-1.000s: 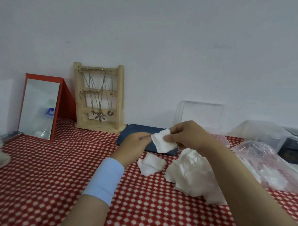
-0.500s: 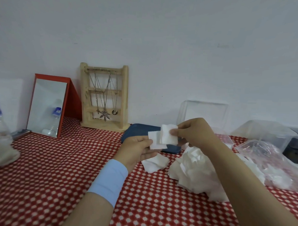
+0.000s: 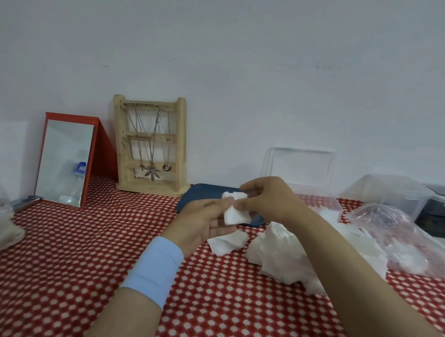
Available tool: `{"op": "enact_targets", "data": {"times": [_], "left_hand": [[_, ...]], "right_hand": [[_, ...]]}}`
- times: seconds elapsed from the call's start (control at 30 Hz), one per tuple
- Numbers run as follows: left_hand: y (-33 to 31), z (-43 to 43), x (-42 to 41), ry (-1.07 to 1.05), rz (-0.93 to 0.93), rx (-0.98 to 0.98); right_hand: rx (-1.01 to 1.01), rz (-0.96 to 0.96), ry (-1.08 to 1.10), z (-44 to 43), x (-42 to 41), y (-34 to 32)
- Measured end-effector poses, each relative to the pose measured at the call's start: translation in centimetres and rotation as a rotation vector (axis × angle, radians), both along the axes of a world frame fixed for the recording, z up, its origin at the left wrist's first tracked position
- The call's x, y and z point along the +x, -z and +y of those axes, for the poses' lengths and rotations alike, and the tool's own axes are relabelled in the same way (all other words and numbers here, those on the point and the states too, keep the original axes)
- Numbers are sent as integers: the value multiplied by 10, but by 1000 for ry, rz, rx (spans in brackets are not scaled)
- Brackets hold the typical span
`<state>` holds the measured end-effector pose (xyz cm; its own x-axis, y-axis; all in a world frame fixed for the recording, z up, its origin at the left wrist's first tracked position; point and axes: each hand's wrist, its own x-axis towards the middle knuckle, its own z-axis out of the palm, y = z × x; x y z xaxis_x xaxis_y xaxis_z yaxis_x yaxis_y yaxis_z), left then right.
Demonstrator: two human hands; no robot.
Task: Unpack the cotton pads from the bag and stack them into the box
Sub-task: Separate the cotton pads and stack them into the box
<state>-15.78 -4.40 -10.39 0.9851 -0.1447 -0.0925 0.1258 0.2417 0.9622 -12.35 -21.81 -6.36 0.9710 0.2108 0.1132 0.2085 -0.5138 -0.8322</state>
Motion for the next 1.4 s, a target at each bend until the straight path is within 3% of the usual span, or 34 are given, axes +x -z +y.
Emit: {"op": "enact_targets", "data": {"times": [0.13, 0.3, 0.43, 0.53, 0.67, 0.73, 0.87, 0.97, 1.03, 1.1, 1.2, 1.33, 1.4], "left_hand": [[3, 10, 3, -129, -32, 98], [10, 37, 10, -386, 11, -25], [11, 36, 9, -407, 39, -63], [12, 28, 9, -359, 31, -10], [12, 26, 8, -407, 27, -20], [12, 26, 8, -481, -1, 12], [13, 28, 7, -616, -71, 128], [15, 25, 8, -533, -3, 38], [13, 19, 9, -432, 37, -37], [11, 13, 9, -413, 59, -64], [9, 18, 9, -572, 94, -65], [9, 41, 6, -813, -36, 453], [4, 42, 4, -775, -126, 356]], "right_hand": [[-6, -59, -17, 10, -1, 3], [-408, -201, -26, 25, 1, 10], [-845, -98, -129, 42, -2, 23], [-952, -95, -112, 42, 1, 31], [-926, -131, -56, 40, 5, 38], [-802, -108, -31, 35, 7, 33], [-228, -85, 54, 14, 4, 7], [218, 190, -98, 4, -4, -9], [332, 277, -169, 3, -7, -11], [230, 225, -98, 6, -5, -6], [-120, 63, 47, 5, 0, -1], [-460, 80, -50, -7, -4, -5], [-481, 80, -87, -9, -5, -6]]}}
